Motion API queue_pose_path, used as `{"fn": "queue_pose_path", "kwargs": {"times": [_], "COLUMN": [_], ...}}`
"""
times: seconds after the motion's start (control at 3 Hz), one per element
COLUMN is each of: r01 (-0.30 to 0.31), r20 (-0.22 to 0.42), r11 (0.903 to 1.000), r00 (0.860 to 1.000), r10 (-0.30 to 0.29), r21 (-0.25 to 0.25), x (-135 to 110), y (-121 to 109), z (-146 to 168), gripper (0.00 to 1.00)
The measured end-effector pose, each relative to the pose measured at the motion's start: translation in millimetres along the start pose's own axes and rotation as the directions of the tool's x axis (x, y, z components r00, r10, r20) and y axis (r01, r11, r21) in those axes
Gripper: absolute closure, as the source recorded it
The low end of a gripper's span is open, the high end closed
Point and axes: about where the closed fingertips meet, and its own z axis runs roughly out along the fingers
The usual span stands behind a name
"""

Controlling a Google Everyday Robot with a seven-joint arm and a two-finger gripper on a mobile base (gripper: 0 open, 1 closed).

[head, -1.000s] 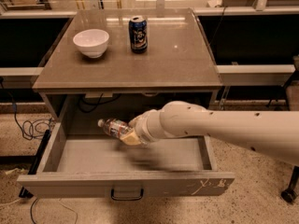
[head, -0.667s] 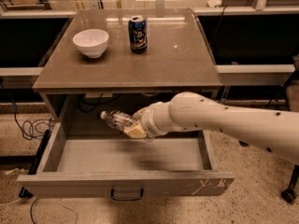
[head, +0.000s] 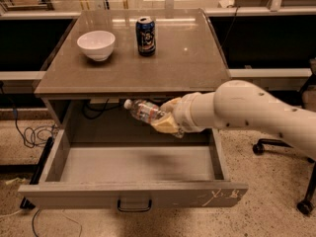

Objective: Pick water bottle from top drawer and place on counter

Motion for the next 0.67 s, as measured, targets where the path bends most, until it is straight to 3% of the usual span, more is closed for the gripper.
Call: {"fn": "queue_pose_path", "kwargs": {"times": [0.33, 0.67], "r01": [0.037, 0.037], "r20": [0.001, 0.001], "r11": [0.9993, 0.9992], "r00": [0.999, 0.999], "r10": [-0.037, -0.037], "r21": [0.011, 0.011], "x": [-12.3, -12.4], "y": [-1.4, -1.6], "z": [-45.4, -45.5], "gripper": [1.00, 1.00]}}
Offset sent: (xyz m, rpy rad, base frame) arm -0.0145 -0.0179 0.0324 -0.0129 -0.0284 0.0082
